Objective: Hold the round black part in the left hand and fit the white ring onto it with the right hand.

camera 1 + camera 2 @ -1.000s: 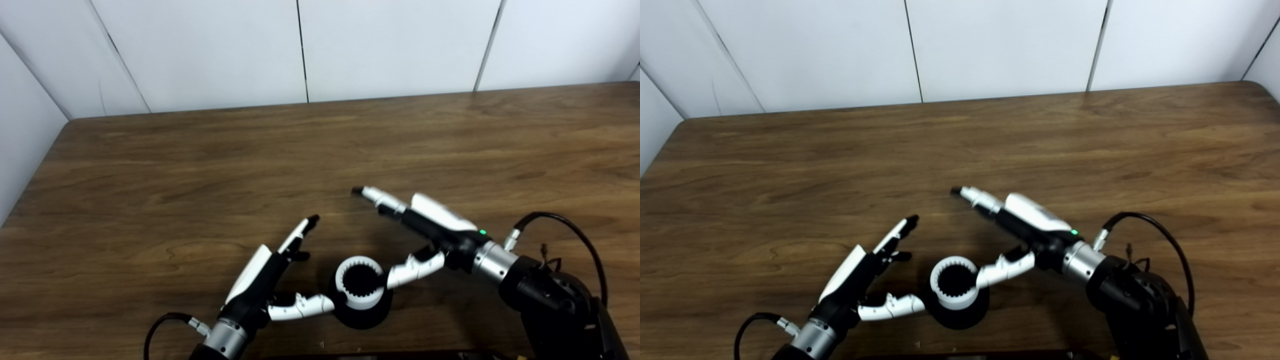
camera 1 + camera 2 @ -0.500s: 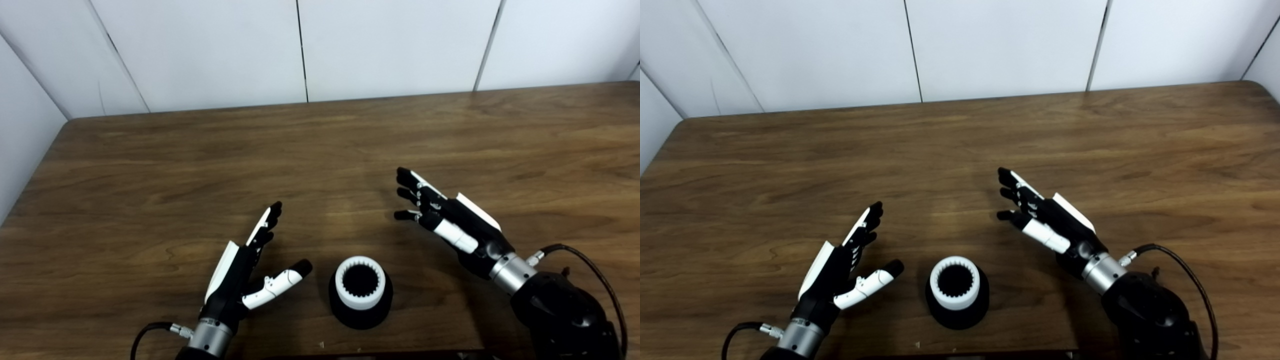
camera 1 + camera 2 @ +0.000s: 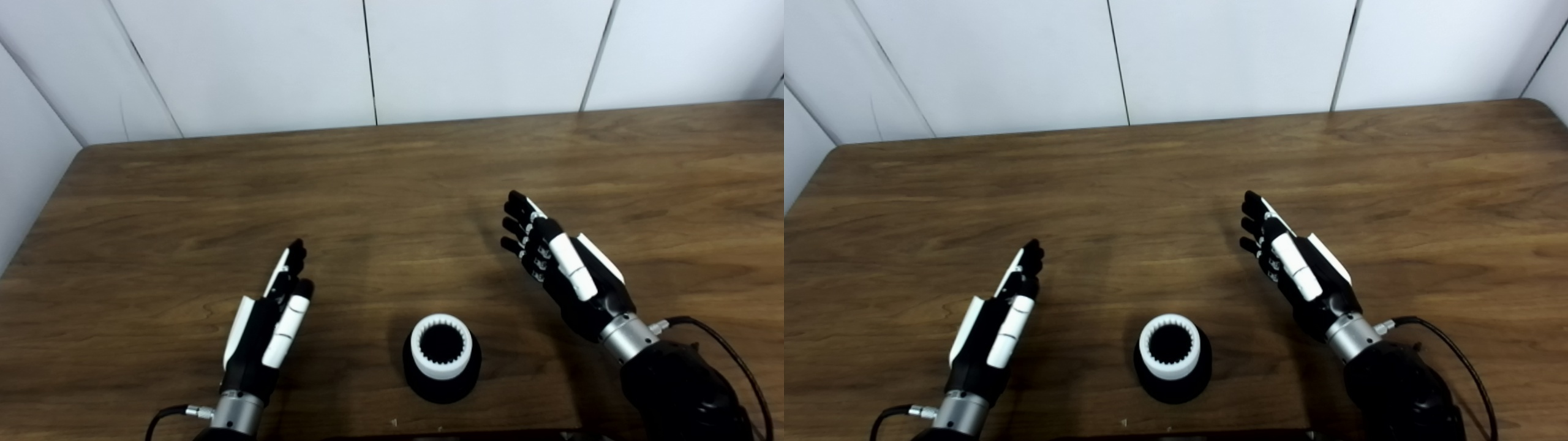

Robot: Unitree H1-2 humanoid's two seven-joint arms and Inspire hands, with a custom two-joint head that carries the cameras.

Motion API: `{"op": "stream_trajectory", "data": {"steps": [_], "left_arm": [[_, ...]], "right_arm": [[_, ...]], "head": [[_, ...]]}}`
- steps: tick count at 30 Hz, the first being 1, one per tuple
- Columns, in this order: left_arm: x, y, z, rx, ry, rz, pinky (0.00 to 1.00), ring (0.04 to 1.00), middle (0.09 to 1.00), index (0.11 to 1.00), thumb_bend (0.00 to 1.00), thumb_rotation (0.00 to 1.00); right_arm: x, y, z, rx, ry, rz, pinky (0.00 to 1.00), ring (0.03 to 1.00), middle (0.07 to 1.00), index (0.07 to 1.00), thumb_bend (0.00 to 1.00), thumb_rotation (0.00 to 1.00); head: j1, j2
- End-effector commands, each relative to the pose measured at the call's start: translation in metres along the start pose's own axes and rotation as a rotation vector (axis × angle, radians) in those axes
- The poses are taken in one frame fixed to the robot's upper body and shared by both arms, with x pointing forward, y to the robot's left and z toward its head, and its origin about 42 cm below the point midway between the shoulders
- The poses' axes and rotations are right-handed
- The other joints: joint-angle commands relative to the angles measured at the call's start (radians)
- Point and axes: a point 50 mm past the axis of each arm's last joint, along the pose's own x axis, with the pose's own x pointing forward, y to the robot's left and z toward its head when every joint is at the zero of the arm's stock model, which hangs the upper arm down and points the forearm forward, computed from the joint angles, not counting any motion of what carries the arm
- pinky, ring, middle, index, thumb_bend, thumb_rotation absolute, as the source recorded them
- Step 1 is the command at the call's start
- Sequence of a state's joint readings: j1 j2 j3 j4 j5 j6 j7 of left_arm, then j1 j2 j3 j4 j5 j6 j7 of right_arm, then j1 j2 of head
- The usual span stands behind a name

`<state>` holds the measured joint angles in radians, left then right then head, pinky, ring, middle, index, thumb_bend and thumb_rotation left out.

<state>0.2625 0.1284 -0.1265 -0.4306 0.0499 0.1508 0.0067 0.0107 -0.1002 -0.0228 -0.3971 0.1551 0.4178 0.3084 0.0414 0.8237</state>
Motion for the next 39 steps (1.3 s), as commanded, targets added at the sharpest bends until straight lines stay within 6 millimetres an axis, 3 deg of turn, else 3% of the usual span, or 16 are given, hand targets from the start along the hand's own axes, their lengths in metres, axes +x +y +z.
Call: {"op": "stream_trajectory", "data": {"steps": [1,9,16,39], "left_arm": [[-0.002,-0.021,0.009,-0.148,-0.044,0.062,1.0,1.0,1.0,1.0,0.75,1.0],[-0.002,-0.022,0.009,-0.205,-0.077,0.095,1.0,1.0,1.0,1.0,0.65,1.0],[-0.003,-0.021,0.01,-0.211,-0.087,0.103,1.0,1.0,1.0,1.0,0.65,1.0],[-0.002,-0.019,0.017,-0.206,-0.098,0.138,1.0,1.0,1.0,1.0,0.64,1.0]], "right_arm": [[0.0,0.009,0.015,0.03,-0.087,-0.006,1.0,1.0,1.0,0.997,0.62,0.98],[-0.002,0.018,0.013,0.069,-0.122,-0.043,1.0,1.0,1.0,0.992,0.53,1.0],[-0.003,0.023,0.014,0.093,-0.137,-0.071,1.0,1.0,1.0,0.99,0.51,1.0],[-0.001,0.032,0.009,0.166,-0.147,-0.127,1.0,1.0,0.999,0.968,0.53,1.0]], "head": [[0.005,0.003],[0.014,-0.012],[0.011,-0.019],[0.052,-0.033]]}}
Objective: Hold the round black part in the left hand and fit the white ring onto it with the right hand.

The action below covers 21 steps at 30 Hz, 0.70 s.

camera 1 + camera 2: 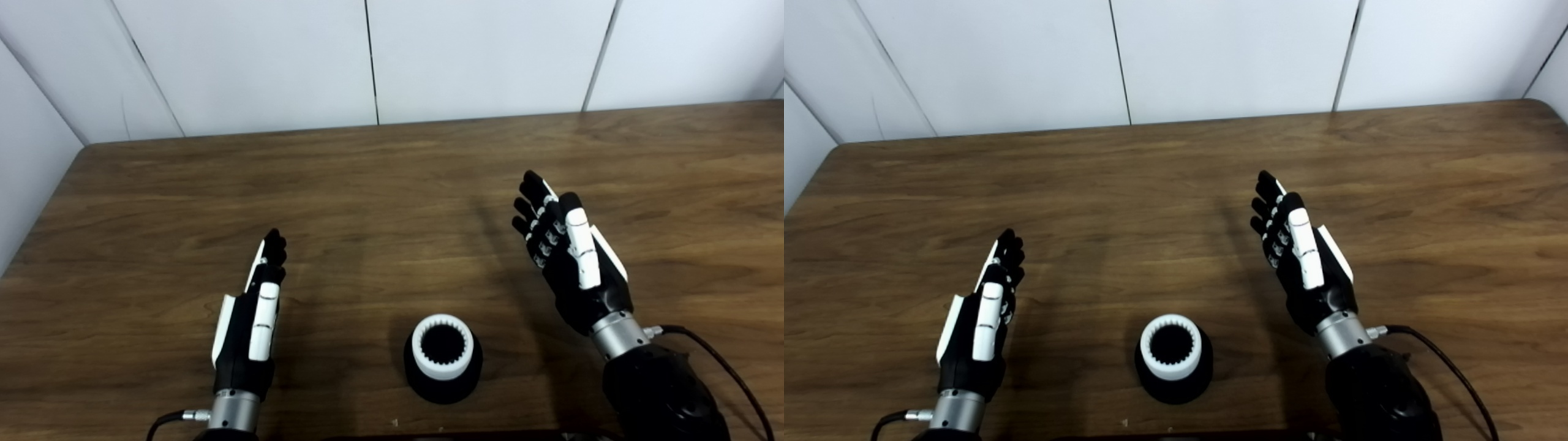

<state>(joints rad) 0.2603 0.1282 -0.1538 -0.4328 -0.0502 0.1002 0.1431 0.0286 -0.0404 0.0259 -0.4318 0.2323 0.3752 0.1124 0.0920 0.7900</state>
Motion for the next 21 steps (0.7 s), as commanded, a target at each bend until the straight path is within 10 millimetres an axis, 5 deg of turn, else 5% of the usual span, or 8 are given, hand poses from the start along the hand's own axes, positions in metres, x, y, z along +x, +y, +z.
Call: {"op": "stream_trajectory", "data": {"steps": [1,21], "left_arm": [[-0.003,-0.018,0.012,-0.091,-0.051,0.041,1.0,1.0,1.0,1.0,0.64,1.0],[0.004,-0.011,0.025,-0.053,-0.056,0.065,1.0,1.0,1.0,1.0,0.63,1.0]], "right_arm": [[-0.003,0.011,0.003,0.055,-0.064,-0.006,1.0,1.0,0.999,0.969,0.53,1.0],[-0.003,0.011,0.007,0.077,-0.076,-0.032,1.0,1.0,1.0,0.972,0.56,1.0]], "head": [[0.006,-0.002],[0.025,-0.008]]}}
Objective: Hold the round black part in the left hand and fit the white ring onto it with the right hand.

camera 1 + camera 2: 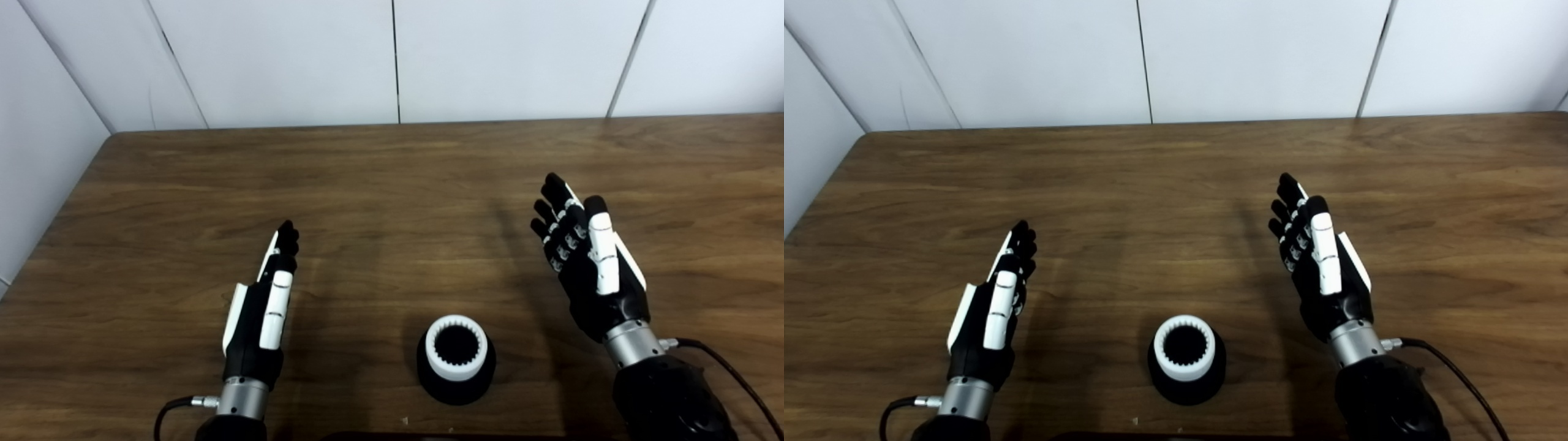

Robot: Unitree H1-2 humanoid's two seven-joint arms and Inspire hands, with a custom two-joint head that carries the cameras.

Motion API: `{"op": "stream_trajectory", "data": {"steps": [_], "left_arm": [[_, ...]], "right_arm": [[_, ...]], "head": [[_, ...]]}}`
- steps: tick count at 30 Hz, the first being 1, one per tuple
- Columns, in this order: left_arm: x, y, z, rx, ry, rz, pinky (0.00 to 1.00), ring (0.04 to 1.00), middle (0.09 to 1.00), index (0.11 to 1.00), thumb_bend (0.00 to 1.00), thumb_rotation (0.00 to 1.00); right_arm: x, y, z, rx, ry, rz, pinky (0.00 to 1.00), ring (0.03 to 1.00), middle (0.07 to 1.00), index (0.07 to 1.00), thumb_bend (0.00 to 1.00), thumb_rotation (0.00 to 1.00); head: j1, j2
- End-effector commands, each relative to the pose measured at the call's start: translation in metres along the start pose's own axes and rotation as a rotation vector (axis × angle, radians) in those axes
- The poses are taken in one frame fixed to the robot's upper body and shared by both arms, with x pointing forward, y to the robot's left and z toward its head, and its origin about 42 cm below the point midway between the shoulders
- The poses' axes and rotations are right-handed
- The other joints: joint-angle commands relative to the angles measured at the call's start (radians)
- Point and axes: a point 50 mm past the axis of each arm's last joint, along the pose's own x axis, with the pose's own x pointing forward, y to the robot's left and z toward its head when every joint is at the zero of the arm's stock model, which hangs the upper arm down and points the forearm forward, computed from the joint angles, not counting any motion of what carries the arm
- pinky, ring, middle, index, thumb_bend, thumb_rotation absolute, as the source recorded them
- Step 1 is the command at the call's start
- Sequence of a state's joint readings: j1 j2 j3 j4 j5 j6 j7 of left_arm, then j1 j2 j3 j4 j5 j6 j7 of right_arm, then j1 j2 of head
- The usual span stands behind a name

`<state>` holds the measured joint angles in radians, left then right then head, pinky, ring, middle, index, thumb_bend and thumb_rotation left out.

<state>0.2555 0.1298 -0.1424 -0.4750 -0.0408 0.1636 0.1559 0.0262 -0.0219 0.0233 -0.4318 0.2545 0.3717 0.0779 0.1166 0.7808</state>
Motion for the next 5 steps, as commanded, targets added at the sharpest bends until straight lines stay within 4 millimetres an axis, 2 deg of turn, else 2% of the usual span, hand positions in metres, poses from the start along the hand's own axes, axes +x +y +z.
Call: {"op": "stream_trajectory", "data": {"steps": [1,5], "left_arm": [[0.0032,-0.0144,0.0177,-0.072,-0.07,0.045,1.0,1.0,1.0,1.0,0.63,1.0],[0.0032,-0.0146,0.0195,-0.064,-0.071,0.057,1.0,1.0,1.0,1.0,0.64,1.0]], "right_arm": [[-0.0046,0.0081,0.0061,0.039,-0.064,-0.004,1.0,1.0,1.0,0.973,0.56,1.0],[-0.0054,0.0076,0.0071,0.045,-0.075,-0.015,1.0,1.0,1.0,0.975,0.57,1.0]], "head": [[0.001,0.001],[0.016,-0.002]]}}
